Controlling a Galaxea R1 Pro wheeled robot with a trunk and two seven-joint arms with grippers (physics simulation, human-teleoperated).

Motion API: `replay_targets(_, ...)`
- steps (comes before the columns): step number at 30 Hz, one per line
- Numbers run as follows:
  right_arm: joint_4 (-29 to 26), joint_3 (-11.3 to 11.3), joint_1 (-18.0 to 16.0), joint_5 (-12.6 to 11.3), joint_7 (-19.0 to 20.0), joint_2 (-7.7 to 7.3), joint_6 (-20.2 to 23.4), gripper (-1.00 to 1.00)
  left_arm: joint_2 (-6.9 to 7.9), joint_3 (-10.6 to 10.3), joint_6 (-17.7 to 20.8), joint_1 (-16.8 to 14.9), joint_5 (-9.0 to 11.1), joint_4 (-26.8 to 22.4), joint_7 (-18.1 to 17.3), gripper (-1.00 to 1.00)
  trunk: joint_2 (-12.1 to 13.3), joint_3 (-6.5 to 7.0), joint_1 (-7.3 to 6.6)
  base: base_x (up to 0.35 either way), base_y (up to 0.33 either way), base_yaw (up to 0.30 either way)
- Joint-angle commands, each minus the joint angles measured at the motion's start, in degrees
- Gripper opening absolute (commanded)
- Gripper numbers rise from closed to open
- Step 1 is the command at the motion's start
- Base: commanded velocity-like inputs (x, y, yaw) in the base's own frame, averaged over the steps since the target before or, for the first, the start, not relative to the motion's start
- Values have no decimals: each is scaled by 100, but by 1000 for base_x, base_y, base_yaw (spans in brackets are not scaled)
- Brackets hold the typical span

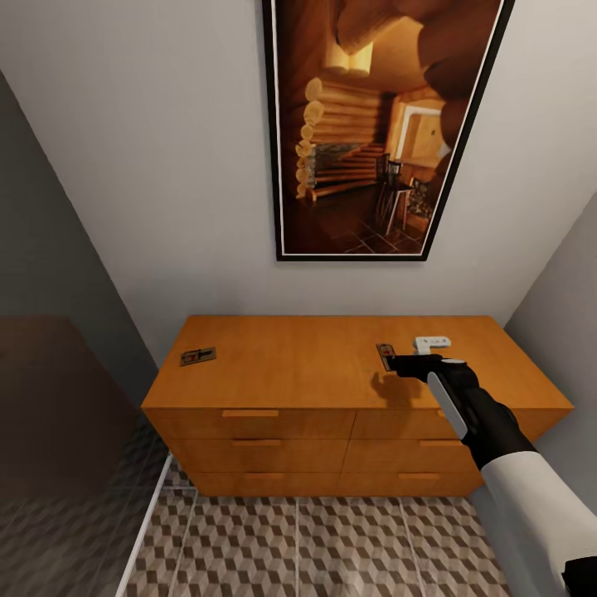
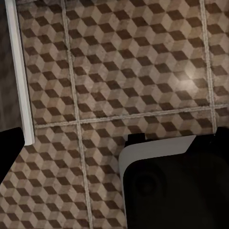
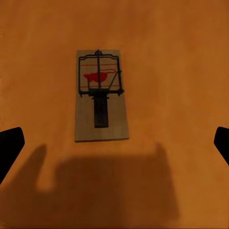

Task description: Take the four mousetraps from the cabinet in the bathroom and place them on the bathroom floor. Make sure all four end up on the same floor surface, and ensure that at least two of them are either under or directly next to the same bathroom sink.

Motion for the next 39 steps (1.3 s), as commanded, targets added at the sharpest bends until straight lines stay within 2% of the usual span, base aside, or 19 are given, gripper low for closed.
replay_targets(1,-9,20,-6,-140,-58,-11,66,100,-5,-49,-40,-11,36,27,17,100,-12,-11,3,0,0,0)
replay_targets(11,-105,3,-6,-523,-67,-22,590,100,-5,-49,-40,-11,35,28,17,100,-12,-11,3,0,0,0)
replay_targets(26,-248,-4,-10,-566,-86,-31,935,100,-5,-49,-40,-11,36,25,17,100,-12,-11,3,0,0,0)
replay_targets(39,-254,-4,-10,-558,-88,-32,966,100,-5,-49,-40,-11,36,28,17,100,-12,-11,3,0,0,0)
